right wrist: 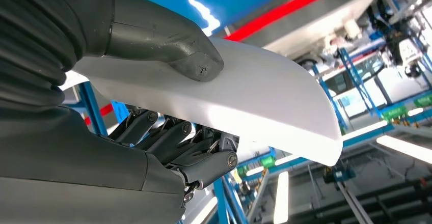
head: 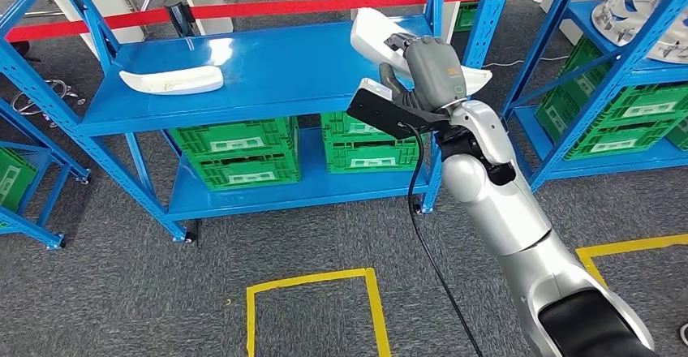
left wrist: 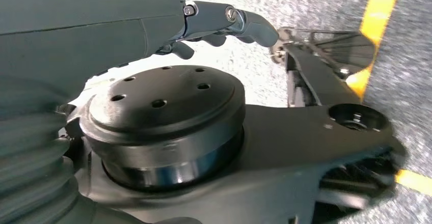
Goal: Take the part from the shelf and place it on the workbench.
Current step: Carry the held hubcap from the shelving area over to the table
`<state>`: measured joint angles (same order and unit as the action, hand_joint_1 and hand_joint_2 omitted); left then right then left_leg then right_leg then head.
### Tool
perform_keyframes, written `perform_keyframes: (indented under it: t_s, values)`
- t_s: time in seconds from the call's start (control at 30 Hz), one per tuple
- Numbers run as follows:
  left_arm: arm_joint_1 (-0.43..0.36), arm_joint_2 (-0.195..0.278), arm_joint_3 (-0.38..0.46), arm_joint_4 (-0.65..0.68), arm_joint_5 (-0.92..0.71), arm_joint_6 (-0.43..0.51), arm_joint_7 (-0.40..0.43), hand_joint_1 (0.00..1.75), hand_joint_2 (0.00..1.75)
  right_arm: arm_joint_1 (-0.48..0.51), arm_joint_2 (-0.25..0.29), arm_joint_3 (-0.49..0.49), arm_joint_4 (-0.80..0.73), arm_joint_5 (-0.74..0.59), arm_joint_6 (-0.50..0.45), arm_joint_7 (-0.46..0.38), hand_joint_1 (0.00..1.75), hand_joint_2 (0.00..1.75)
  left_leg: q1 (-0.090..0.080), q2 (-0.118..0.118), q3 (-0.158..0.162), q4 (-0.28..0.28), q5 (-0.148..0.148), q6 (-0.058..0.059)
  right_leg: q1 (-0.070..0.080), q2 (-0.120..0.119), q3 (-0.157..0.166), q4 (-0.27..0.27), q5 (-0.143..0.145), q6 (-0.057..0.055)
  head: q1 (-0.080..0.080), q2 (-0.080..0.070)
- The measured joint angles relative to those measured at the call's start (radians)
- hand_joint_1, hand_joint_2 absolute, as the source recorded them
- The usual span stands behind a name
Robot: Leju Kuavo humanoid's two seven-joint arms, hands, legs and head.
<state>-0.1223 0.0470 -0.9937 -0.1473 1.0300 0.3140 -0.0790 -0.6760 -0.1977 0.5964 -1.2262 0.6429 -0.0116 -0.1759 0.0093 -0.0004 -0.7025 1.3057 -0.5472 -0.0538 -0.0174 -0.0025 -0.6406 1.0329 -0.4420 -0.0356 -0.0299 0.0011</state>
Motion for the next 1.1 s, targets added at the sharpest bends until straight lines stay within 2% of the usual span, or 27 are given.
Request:
perform_keyframes:
  t_s: [0.03, 0.07, 0.1, 0.13, 0.17, 0.23, 0.27, 0.3, 0.33, 0.4, 0.43, 0.47, 0.5, 0.53, 0.57, 0.63, 0.67, 0.7, 0.77, 0.8, 0.83, 0.9, 0.93, 0.97, 1.0, 1.07, 1.1]
  values:
    - [-0.001, 0.0, 0.0, 0.0, 0.0, 0.0, 0.0, 0.0, 1.75, 0.004, -0.001, -0.001, 0.0, 0.0, -0.001, -0.001, 1.75, 1.75, 0.0, 0.0, 0.043, -0.042, 0.025, 0.003, 0.0, 0.0, -0.015, 0.001, 0.012, 0.003, 0.0, 0.0]
    - [-0.002, 0.001, 0.0, 0.0, 0.0, 0.0, 0.0, 0.0, 1.75, 0.008, -0.001, -0.002, -0.001, 0.0, -0.003, 0.0, 1.75, 1.75, -0.001, -0.001, 0.099, -0.11, 0.032, 0.007, 0.0, 0.0, -0.027, 0.002, 0.023, 0.007, 0.0, 0.0]
    - [-0.003, 0.001, 0.0, 0.0, 0.0, 0.0, 0.0, 0.0, 1.75, 0.01, -0.002, -0.004, -0.003, 0.0, -0.005, 0.001, 1.75, 1.75, -0.003, -0.002, 0.157, -0.19, 0.023, 0.014, 0.001, 0.0, -0.036, 0.002, 0.033, 0.012, 0.0, 0.0]
    - [-0.004, 0.002, 0.0, 0.0, 0.0, 0.0, 0.0, 0.0, 1.75, 0.011, -0.002, -0.006, -0.005, 0.0, -0.008, 0.003, 1.75, 1.75, -0.006, -0.003, 0.197, -0.252, 0.008, 0.021, 0.001, 0.0, -0.04, 0.001, 0.044, 0.017, 0.001, 0.0]
    - [-0.005, 0.002, 0.0, 0.0, 0.0, 0.0, -0.001, 0.0, 1.75, 0.012, -0.002, -0.007, -0.007, 0.0, -0.01, 0.005, 1.75, 1.75, -0.01, -0.004, 0.219, -0.292, -0.007, 0.028, 0.001, 0.0, -0.041, -0.003, 0.055, 0.024, 0.0, 0.0]
    - [-0.004, 0.001, 0.0, 0.0, 0.0, 0.0, -0.001, 0.0, 1.75, 0.015, -0.004, -0.008, -0.009, 0.0, -0.014, 0.009, 1.75, 1.75, -0.012, -0.003, 0.214, -0.308, 0.003, 0.044, -0.001, 0.0, -0.042, -0.011, 0.072, 0.038, 0.0, 0.0]
    - [-0.003, 0.001, 0.0, 0.0, 0.0, 0.0, -0.001, 0.0, 1.75, 0.017, -0.005, -0.008, -0.01, 0.0, -0.015, 0.011, 1.75, 1.75, -0.01, -0.001, 0.209, -0.311, 0.014, 0.054, -0.001, 0.001, -0.047, -0.007, 0.061, 0.044, -0.001, 0.0]
    - [-0.003, 0.0, 0.0, 0.0, 0.0, 0.0, -0.002, 0.0, 1.75, 0.019, -0.007, -0.008, -0.01, 0.0, -0.015, 0.012, 1.75, 1.75, -0.008, 0.002, 0.2, -0.314, 0.027, 0.063, -0.002, 0.002, -0.055, 0.014, 0.029, 0.049, 0.0, 0.0]
    - [-0.002, 0.0, 0.0, 0.0, 0.001, 0.0, -0.002, 0.0, 1.75, 0.021, -0.008, -0.009, -0.01, 0.001, -0.015, 0.015, 1.75, 1.75, -0.006, 0.004, 0.188, -0.315, 0.042, 0.07, -0.003, 0.003, -0.068, 0.054, -0.02, 0.053, 0.0, 0.0]
    - [-0.002, 0.001, 0.0, 0.0, 0.004, 0.0, -0.002, 0.0, 1.75, 0.023, -0.008, -0.011, -0.011, 0.005, -0.015, 0.025, 1.75, 1.75, -0.008, 0.005, 0.156, -0.311, 0.067, 0.076, -0.002, 0.003, -0.098, 0.181, -0.123, 0.06, 0.0, 0.0]
    - [-0.002, 0.0, 0.0, 0.0, 0.005, 0.0, -0.002, 0.0, 1.75, 0.025, -0.007, -0.013, -0.011, 0.009, -0.015, 0.032, 1.75, 1.75, -0.008, 0.006, 0.136, -0.307, 0.08, 0.077, -0.002, 0.003, -0.106, 0.243, -0.142, 0.063, 0.0, 0.0]
    - [-0.002, -0.002, 0.0, 0.0, 0.006, 0.0, -0.001, 0.0, 1.75, 0.027, -0.005, -0.015, -0.011, 0.014, -0.014, 0.038, 1.75, 1.75, -0.008, 0.006, 0.117, -0.303, 0.091, 0.076, -0.001, 0.003, -0.103, 0.283, -0.137, 0.064, 0.0, 0.0]
    - [-0.001, -0.003, 0.0, 0.0, 0.006, 0.0, 0.0, 0.0, 1.75, 0.028, -0.003, -0.017, -0.011, 0.019, -0.013, 0.044, 1.75, 1.75, -0.008, 0.006, 0.097, -0.297, 0.102, 0.074, -0.001, 0.003, -0.085, 0.291, -0.113, 0.064, 0.0, 0.0]
    - [-0.001, -0.004, 0.0, 0.0, 0.006, 0.0, 0.002, 0.0, 1.75, 0.029, 0.001, -0.02, -0.011, 0.025, -0.012, 0.048, 1.75, 1.75, -0.008, 0.006, 0.079, -0.29, 0.111, 0.071, -0.001, 0.003, -0.05, 0.264, -0.084, 0.063, 0.0, 0.0]
    - [-0.002, -0.005, 0.0, 0.0, 0.006, 0.0, 0.005, 0.0, 1.75, 0.029, 0.005, -0.022, -0.012, 0.029, -0.012, 0.051, 1.75, 1.75, -0.008, 0.006, 0.063, -0.281, 0.118, 0.067, -0.001, 0.003, 0.0, 0.206, -0.072, 0.061, 0.0, 0.0]
    - [-0.003, -0.006, 0.0, 0.0, 0.006, 0.0, 0.011, 0.0, 1.75, 0.028, 0.015, -0.027, -0.017, 0.037, -0.011, 0.052, 1.75, 1.75, -0.01, 0.005, 0.039, -0.265, 0.132, 0.056, 0.002, 0.004, 0.098, 0.068, -0.096, 0.05, 0.0, 0.0]
    - [-0.003, -0.006, 0.0, 0.0, 0.006, 0.0, 0.013, 0.0, 1.75, 0.028, 0.018, -0.028, -0.019, 0.041, -0.01, 0.052, 1.75, 1.75, -0.011, 0.005, 0.033, -0.262, 0.14, 0.05, 0.004, 0.004, 0.124, 0.024, -0.113, 0.044, -0.001, 0.0]
    - [-0.003, -0.006, 0.0, 0.0, 0.006, 0.0, 0.014, 0.0, 1.75, 0.029, 0.021, -0.029, -0.021, 0.044, -0.009, 0.052, 1.75, 1.75, -0.012, 0.004, 0.029, -0.262, 0.149, 0.044, 0.007, 0.005, 0.131, 0.003, -0.12, 0.036, -0.001, 0.0]
    - [-0.001, -0.005, 0.0, 0.001, 0.005, 0.0, 0.016, 0.0, 1.75, 0.032, 0.025, -0.03, -0.021, 0.051, -0.006, 0.051, 1.75, 1.75, -0.01, 0.002, 0.021, -0.262, 0.152, 0.032, 0.005, 0.002, 0.115, 0.001, -0.102, 0.02, -0.001, 0.0]
    - [-0.001, -0.005, 0.0, 0.001, 0.005, 0.0, 0.017, 0.0, 1.75, 0.034, 0.027, -0.031, -0.021, 0.054, -0.005, 0.05, 1.75, 1.75, -0.008, 0.001, 0.012, -0.249, 0.13, 0.026, 0.003, 0.0, 0.104, -0.001, -0.089, 0.011, -0.001, 0.0]
    - [0.0, -0.005, 0.0, 0.002, 0.005, 0.0, 0.018, 0.0, 1.75, 0.035, 0.03, -0.032, -0.021, 0.058, -0.005, 0.049, 1.75, 1.75, -0.006, 0.0, 0.001, -0.216, 0.088, 0.02, 0.001, -0.001, 0.091, -0.003, -0.076, 0.004, -0.002, 0.0]
    - [-0.002, -0.006, 0.0, 0.001, 0.005, 0.0, 0.019, 0.0, 1.75, 0.038, 0.035, -0.036, -0.021, 0.065, -0.004, 0.048, 1.75, 1.75, -0.003, 0.0, -0.023, -0.103, -0.011, 0.009, 0.001, -0.001, 0.062, -0.002, -0.05, -0.001, -0.002, 0.0]
    - [-0.003, -0.007, 0.0, 0.001, 0.005, 0.0, 0.019, 0.0, 1.75, 0.041, 0.036, -0.038, -0.021, 0.067, -0.004, 0.048, 1.75, 1.75, -0.002, 0.0, -0.029, -0.044, -0.037, 0.006, 0.001, -0.001, 0.046, -0.001, -0.038, -0.001, -0.002, 0.0]
    - [-0.004, -0.007, 0.0, 0.001, 0.005, 0.0, 0.019, 0.0, 1.75, 0.044, 0.037, -0.04, -0.021, 0.069, -0.004, 0.048, 1.75, 1.75, -0.002, 0.0, -0.026, -0.003, -0.038, 0.005, 0.002, -0.002, 0.029, 0.0, -0.025, 0.001, -0.002, 0.0]
    - [-0.005, -0.007, 0.0, 0.0, 0.005, 0.0, 0.019, 0.0, 1.75, 0.047, 0.037, -0.043, -0.021, 0.07, -0.004, 0.047, 1.75, 1.75, -0.002, 0.0, -0.011, 0.012, -0.019, 0.005, 0.002, -0.002, 0.012, 0.001, -0.012, 0.002, -0.002, 0.0]
    - [-0.007, -0.007, 0.0, 0.0, 0.005, 0.0, 0.019, 0.0, 1.75, 0.05, 0.038, -0.047, -0.021, 0.073, -0.004, 0.046, 1.75, 1.75, -0.002, -0.001, 0.063, -0.054, 0.032, 0.011, 0.002, -0.002, -0.018, 0.002, 0.012, 0.007, -0.002, 0.0]
    - [-0.01, -0.007, 0.0, 0.0, 0.005, 0.0, 0.019, 0.0, 1.75, 0.05, 0.038, -0.05, -0.021, 0.075, -0.004, 0.045, 1.75, 1.75, -0.004, -0.002, 0.122, -0.127, 0.032, 0.017, 0.003, -0.002, -0.029, 0.003, 0.023, 0.012, -0.002, 0.0]
